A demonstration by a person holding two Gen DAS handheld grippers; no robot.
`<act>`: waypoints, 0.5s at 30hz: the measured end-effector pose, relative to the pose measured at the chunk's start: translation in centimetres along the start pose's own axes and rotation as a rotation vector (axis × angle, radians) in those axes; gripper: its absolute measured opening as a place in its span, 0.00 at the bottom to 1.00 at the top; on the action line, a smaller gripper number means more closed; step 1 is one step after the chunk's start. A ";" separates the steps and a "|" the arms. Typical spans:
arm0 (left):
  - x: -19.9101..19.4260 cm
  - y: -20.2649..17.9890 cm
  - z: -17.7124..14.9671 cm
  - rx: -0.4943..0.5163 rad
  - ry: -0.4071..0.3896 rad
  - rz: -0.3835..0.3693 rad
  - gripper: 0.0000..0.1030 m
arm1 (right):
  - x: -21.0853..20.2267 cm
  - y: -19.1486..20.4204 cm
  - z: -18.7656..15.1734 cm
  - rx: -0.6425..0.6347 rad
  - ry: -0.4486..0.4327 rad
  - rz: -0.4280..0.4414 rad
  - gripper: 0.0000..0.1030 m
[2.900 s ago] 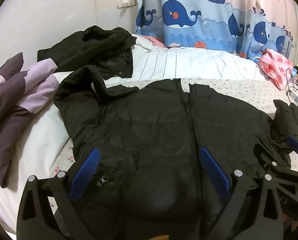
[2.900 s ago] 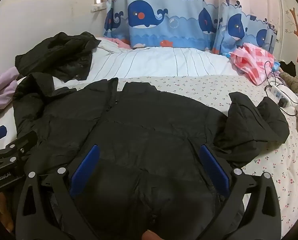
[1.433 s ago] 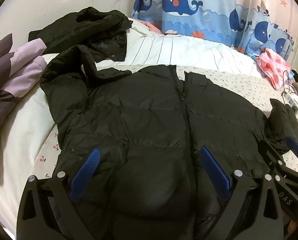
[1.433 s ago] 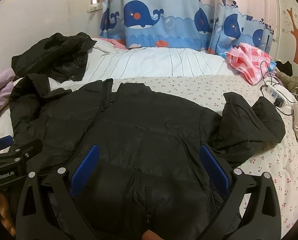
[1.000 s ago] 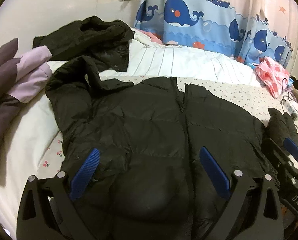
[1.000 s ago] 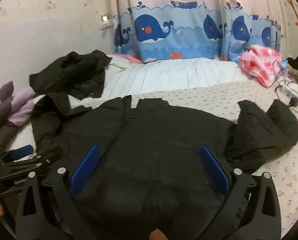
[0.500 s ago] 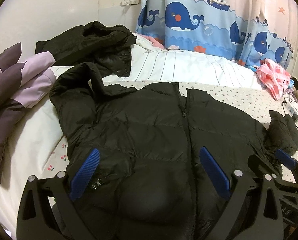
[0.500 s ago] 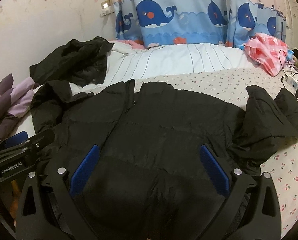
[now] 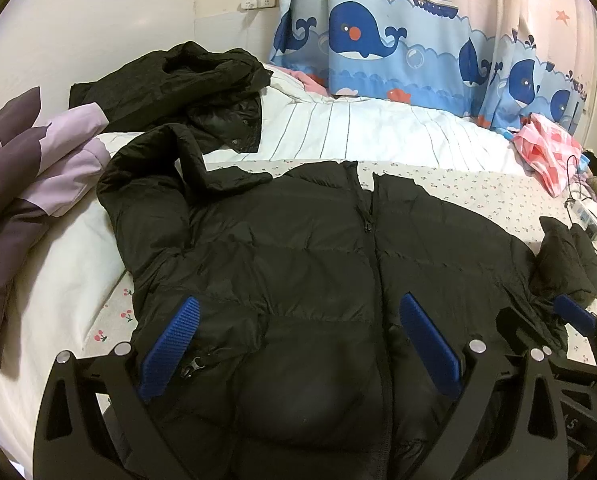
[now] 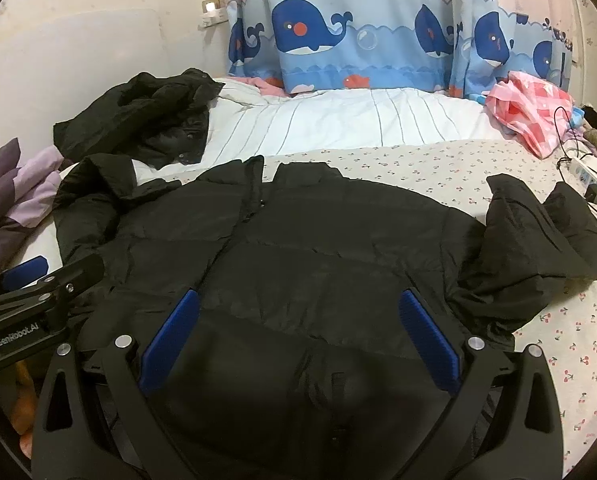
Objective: Fold large clothes
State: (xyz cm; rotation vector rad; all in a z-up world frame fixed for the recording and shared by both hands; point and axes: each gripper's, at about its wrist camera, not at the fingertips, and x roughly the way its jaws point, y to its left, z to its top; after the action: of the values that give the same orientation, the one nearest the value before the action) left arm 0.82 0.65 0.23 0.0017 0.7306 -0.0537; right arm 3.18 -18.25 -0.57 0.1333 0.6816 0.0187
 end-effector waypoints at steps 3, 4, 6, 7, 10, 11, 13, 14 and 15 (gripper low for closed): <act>0.1 0.0 0.0 0.003 0.002 0.003 0.93 | 0.0 -0.1 0.0 0.002 0.002 -0.008 0.94; 0.2 0.0 0.0 0.004 0.004 0.003 0.93 | 0.0 -0.1 0.0 0.002 0.003 -0.012 0.94; 0.3 0.0 0.0 0.004 0.008 0.003 0.93 | 0.1 0.1 0.1 0.001 0.007 -0.016 0.94; 0.4 0.0 0.0 0.004 0.010 0.004 0.93 | 0.1 0.1 0.1 -0.001 0.008 -0.017 0.94; 0.4 0.0 -0.1 0.007 0.013 0.006 0.93 | 0.1 0.1 0.1 -0.005 0.009 -0.019 0.94; 0.4 0.0 -0.1 0.007 0.014 0.007 0.93 | 0.1 0.1 0.1 -0.006 0.009 -0.020 0.94; 0.5 0.0 -0.2 0.009 0.017 0.007 0.93 | 0.2 0.1 0.1 -0.008 0.011 -0.024 0.94; 0.5 0.0 -0.2 0.010 0.018 0.006 0.93 | 0.2 0.1 0.0 -0.009 0.013 -0.026 0.94; 0.5 -0.1 -0.2 0.012 0.020 0.006 0.93 | 0.3 0.1 0.0 -0.010 0.015 -0.028 0.94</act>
State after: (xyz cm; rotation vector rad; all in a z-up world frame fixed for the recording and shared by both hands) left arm 1.02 0.57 -0.25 0.0157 0.7503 -0.0519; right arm 3.43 -18.11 -0.76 0.1137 0.6979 -0.0036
